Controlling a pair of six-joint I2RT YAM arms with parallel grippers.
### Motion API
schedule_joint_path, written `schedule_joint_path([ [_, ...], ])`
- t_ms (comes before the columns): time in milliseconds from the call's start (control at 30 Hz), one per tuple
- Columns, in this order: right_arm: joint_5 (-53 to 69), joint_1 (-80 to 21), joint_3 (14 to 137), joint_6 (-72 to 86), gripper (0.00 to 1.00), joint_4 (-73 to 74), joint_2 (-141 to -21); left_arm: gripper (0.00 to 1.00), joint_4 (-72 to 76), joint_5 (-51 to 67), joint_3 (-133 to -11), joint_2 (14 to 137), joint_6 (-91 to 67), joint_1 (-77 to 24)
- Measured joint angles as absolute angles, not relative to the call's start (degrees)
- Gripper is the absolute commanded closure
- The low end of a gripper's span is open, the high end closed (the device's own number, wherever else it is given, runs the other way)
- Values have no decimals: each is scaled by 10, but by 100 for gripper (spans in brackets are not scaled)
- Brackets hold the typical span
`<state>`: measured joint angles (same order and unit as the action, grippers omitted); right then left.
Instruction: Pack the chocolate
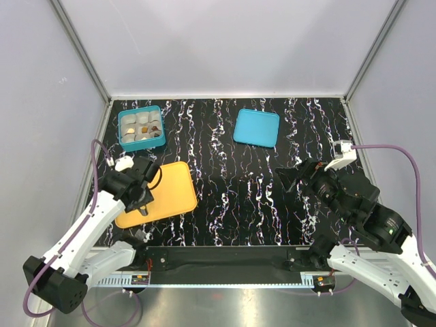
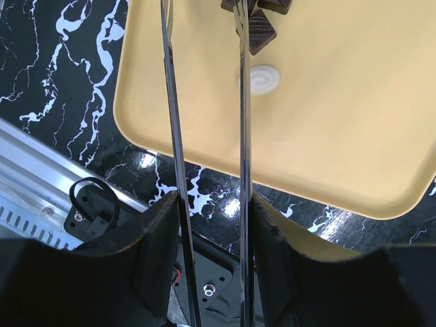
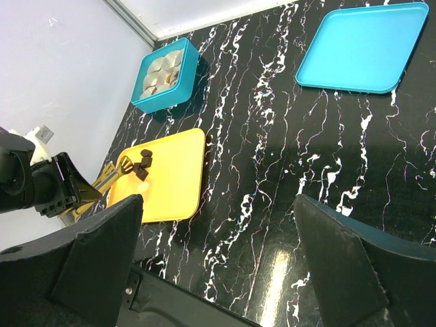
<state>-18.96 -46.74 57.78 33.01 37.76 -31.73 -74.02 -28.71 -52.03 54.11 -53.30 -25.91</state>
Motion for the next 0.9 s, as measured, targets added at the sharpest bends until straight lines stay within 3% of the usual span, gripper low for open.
schedule_joint_path([
  [467,-189,-467,574,330,0,375,-321,53,-748,-288,-562,548,-524,-259],
  [900,-189,-467,574,330,0,374,-330,53,-710,-258,-510,541,-511,-256],
])
